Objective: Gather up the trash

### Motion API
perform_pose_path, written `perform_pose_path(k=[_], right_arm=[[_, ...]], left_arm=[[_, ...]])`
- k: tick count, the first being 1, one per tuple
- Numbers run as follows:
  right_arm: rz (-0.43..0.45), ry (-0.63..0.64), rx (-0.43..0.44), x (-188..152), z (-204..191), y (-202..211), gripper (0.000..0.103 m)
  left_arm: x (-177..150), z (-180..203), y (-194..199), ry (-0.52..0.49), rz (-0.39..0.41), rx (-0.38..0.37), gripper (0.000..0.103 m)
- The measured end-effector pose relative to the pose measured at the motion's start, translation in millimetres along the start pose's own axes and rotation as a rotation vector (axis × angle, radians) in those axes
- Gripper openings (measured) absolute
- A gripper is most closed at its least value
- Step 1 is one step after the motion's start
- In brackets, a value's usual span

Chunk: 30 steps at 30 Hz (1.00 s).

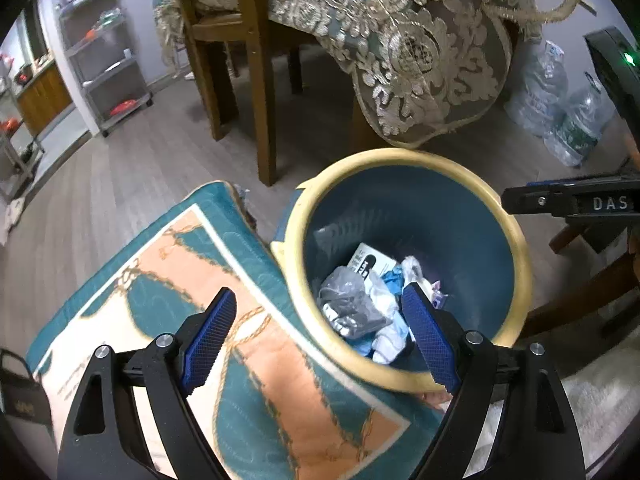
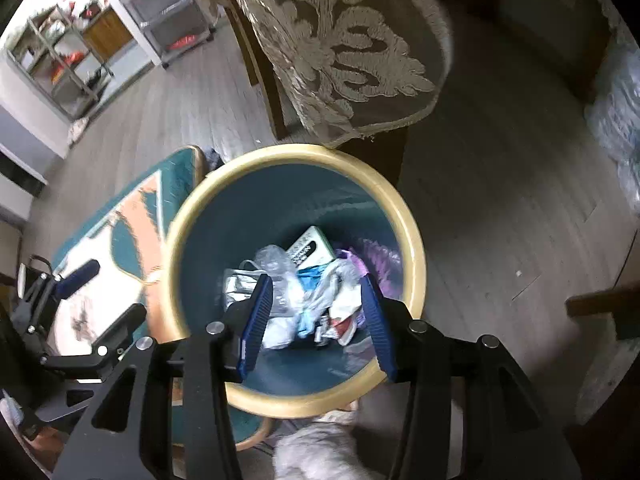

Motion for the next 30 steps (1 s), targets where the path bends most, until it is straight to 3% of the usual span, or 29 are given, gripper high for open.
perform_pose_path(k=[3, 6, 9, 13, 16, 22, 30], right_arm=[[0.037, -0.017, 0.019, -9.8, -5.1, 15.4, 0.047], [0.089, -0.027, 0.004, -21.3, -11.4, 30.0, 0.061], [0.132, -0.067, -0.005, -36.2, -17.2, 41.1, 0.068], [0.191, -0.086, -0.057, -57.1, -27.6, 52.0, 0.089], [0.224, -0.088, -0.077, -78.1, -38.9, 56.8, 0.097], [0.283, -0.075, -0.119, -113.5, -55.8, 64.3, 0.097], [0.308, -0.077, -0.169, -121.5, -56.0, 60.7, 0.097]], left_arm=[[-4.1, -7.0, 14.5, 0.027, 0.02, -0.001, 0.088], [-9.3, -15.2, 34.0, 0.046, 0.05, 0.009, 0.09], [-15.9, -22.9, 47.4, 0.066, 0.059, 0.026, 0.093], [-26.7, -29.7, 64.7, 0.088, 0.07, 0.039, 0.095], [-31.9, -26.5, 74.6, 0.07, 0.081, 0.069, 0.096], [-44.9, -22.8, 90.1, 0.077, 0.064, 0.111, 0.098], [-50.9, -31.5, 99.3, 0.115, 0.092, 0.145, 0.098]])
Point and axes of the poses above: each gripper's, at about its wrist camera, not at the fingertips, and y roughly against the way its jaws point, z to its right, x to its top, the point moved 1 cm from there along -y, roughly the way its jaws point, and after that the axes turned 6 degrees about -y, right-handed, at the moved point
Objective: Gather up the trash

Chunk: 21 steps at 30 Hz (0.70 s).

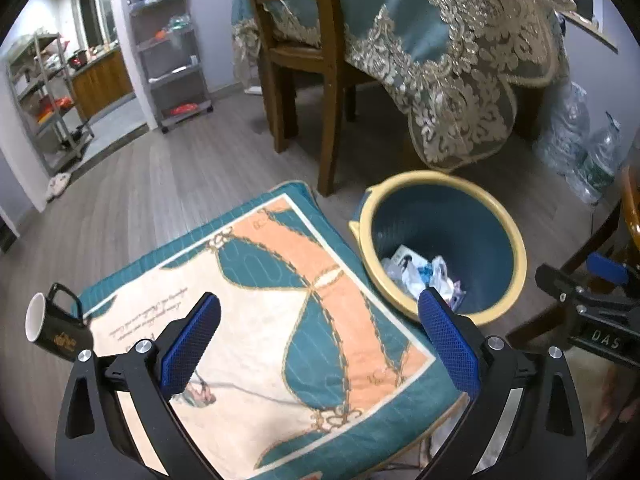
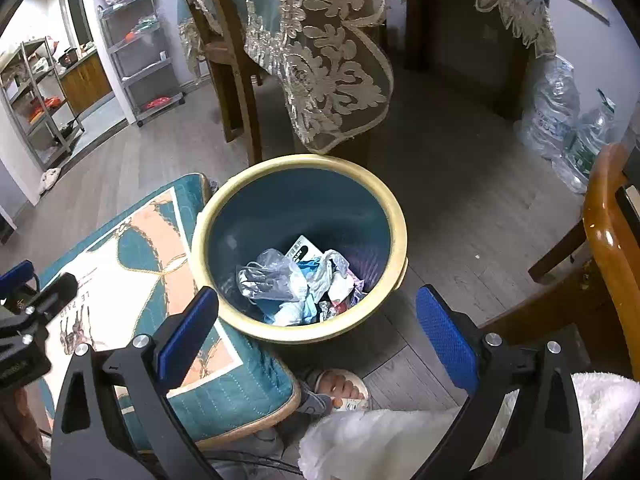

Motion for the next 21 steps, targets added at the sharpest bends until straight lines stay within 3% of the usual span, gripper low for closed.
perform_pose_path(k=[21], right_arm=[[-0.003, -0.004, -0.029, -1.1, 1.6, -5.1, 0.097]], left_arm=[[-0.6, 4.3, -9.3, -0.011, -0.014, -0.011, 0.098]])
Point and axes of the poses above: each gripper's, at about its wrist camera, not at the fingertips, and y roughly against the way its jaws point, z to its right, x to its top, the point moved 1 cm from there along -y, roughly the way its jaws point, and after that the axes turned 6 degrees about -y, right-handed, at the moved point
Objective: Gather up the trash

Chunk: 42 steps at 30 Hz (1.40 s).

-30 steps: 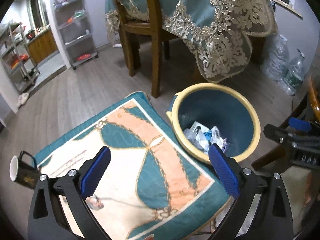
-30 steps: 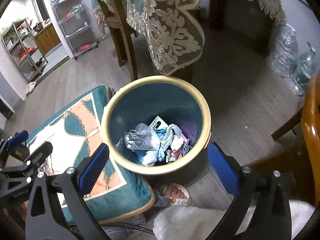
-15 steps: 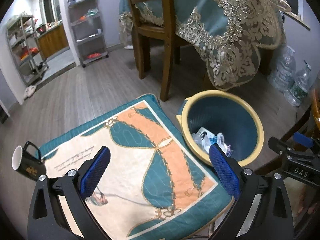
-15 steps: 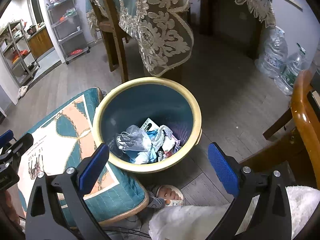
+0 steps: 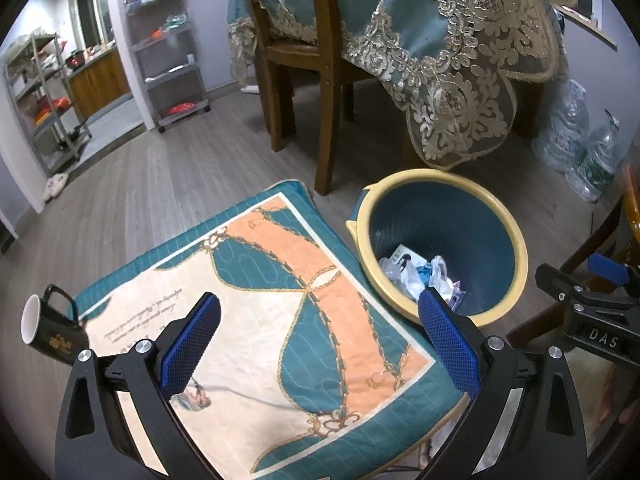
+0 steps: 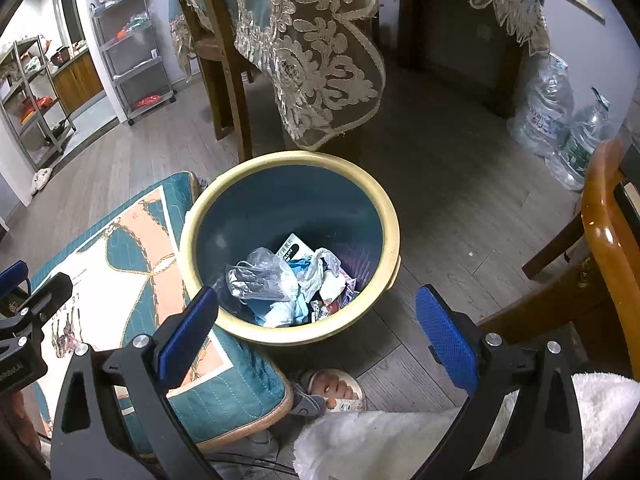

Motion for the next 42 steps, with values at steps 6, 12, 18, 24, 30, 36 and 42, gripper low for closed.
perform_pose_path(k=[6, 12, 18, 24, 30, 36, 42], right_arm=[[0.0, 0.0, 0.0, -0.1, -0.5, -0.3, 0.097], [0.0, 0.0, -0.001, 0.0, -0.7, -0.2, 0.097], [0.001, -0.001, -0.002, 0.2, -0.4, 0.0, 0.097], [0.0, 0.0, -0.001, 0.3, -0.3, -0.1, 0.097], [0.0, 0.0, -0.001, 0.6, -0.3, -0.2, 0.097], [0.0, 0.0, -0.001, 0.6, -0.2, -0.2, 0.097], [0.001, 0.0, 0.0, 0.6, -0.3, -0.2, 0.097]], left_arm=[[-0.3, 0.0, -2.0, 0.005, -0.007, -0.001, 0.098], [0.0, 0.4, -2.5, 0.006, -0.009, -0.002, 0.098], [-1.3, 2.6, -3.8, -0.002, -0.011, -0.007, 0.098], [-1.3, 3.9, -4.0, -0.004, -0.013, -0.009, 0.098], [-1.2, 4.1, -4.1, -0.005, -0.013, -0.01, 0.098], [-1.5, 4.7, -4.6, -0.004, -0.014, -0.01, 0.098], [-0.9, 4.8, -4.6, -0.004, -0.014, -0.008, 0.098]])
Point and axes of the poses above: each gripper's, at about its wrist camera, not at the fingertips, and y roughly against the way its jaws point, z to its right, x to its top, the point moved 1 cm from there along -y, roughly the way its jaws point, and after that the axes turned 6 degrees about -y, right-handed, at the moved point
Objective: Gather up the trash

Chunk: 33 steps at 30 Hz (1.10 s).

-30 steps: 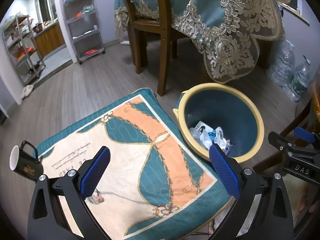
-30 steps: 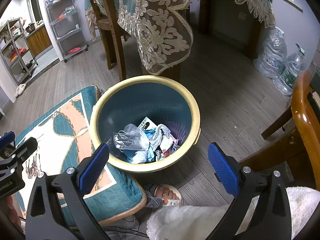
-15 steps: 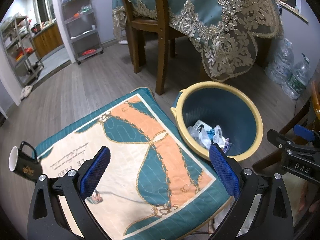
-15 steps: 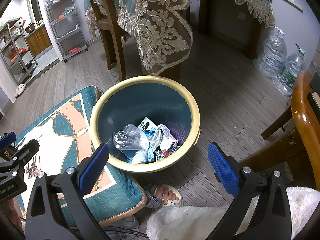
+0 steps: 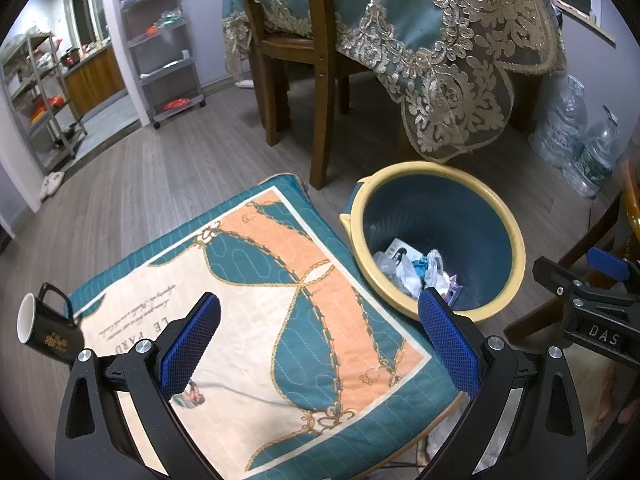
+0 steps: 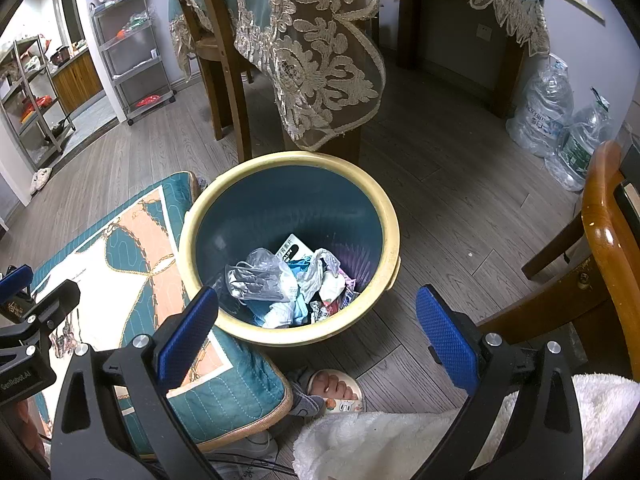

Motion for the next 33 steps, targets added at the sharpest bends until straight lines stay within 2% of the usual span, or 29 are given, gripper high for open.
perform_pose_path(k=[18, 28, 33], right_arm=[[-0.001, 0.0, -0.001, -0.1, -0.2, -0.2, 0.097], [-0.001, 0.0, -0.001, -0.1, 0.4, -0.4, 0.097], [-0.001, 0.0, -0.001, -0.1, 0.4, -0.4, 0.097]], left_arm=[[1.1, 0.0, 0.1, 0.002, -0.002, -0.003, 0.098], [-5.2, 2.6, -4.7, 0.0, -0.021, -0.049, 0.098], [-3.7, 4.1, -4.9, -0.015, -0.033, -0.043, 0.098]])
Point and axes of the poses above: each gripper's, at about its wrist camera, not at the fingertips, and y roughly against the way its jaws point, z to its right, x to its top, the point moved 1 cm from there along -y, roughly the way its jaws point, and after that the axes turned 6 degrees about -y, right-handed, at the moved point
